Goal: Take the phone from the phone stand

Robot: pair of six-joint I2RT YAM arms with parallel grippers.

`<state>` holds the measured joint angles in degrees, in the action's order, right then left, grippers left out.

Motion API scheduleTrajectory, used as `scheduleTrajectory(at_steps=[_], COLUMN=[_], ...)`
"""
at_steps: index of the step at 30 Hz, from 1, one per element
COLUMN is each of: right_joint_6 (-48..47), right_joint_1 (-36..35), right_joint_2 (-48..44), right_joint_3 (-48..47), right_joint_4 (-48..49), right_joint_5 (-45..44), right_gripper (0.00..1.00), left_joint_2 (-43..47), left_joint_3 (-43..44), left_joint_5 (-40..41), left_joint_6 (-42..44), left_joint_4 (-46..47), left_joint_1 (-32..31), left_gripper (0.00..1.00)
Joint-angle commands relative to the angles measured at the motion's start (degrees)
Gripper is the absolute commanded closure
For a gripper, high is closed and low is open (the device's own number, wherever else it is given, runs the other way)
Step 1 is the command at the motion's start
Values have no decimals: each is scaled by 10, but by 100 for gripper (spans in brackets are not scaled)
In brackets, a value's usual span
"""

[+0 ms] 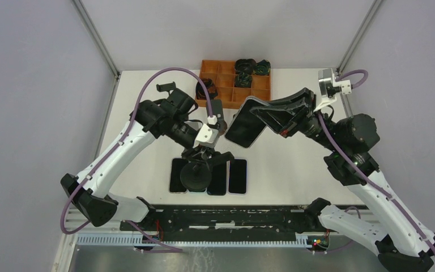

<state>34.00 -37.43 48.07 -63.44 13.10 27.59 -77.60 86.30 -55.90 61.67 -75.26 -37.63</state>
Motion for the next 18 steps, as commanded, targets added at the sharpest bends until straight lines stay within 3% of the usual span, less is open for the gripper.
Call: scheduleTrajectory(at_steps=[1, 5, 10, 13, 18], right_joint_6=[-80, -53, 41, 38, -28], right_joint_1=[10, 61, 195, 214, 215], right_joint_2=[6, 31, 48, 81, 134], right_joint_3=[-67, -11, 177, 238, 265], right_joint_4=[-192, -257, -154, -135, -198], right_joint_5=[-128, -98, 80, 138, 129], right_gripper=[100, 100, 100, 100, 100], left_joint_2=[9, 12, 21, 26, 27], left_joint_3=[43, 46, 54, 57, 58], left_joint_5=[-10, 7, 11, 10, 15], left_joint_6=[11, 18, 15, 13, 13], left_joint_4=[-15, -19, -21, -21, -18], left_joint_1=[-1, -1, -1, -1, 0], left_gripper=[98, 98, 98, 98, 98])
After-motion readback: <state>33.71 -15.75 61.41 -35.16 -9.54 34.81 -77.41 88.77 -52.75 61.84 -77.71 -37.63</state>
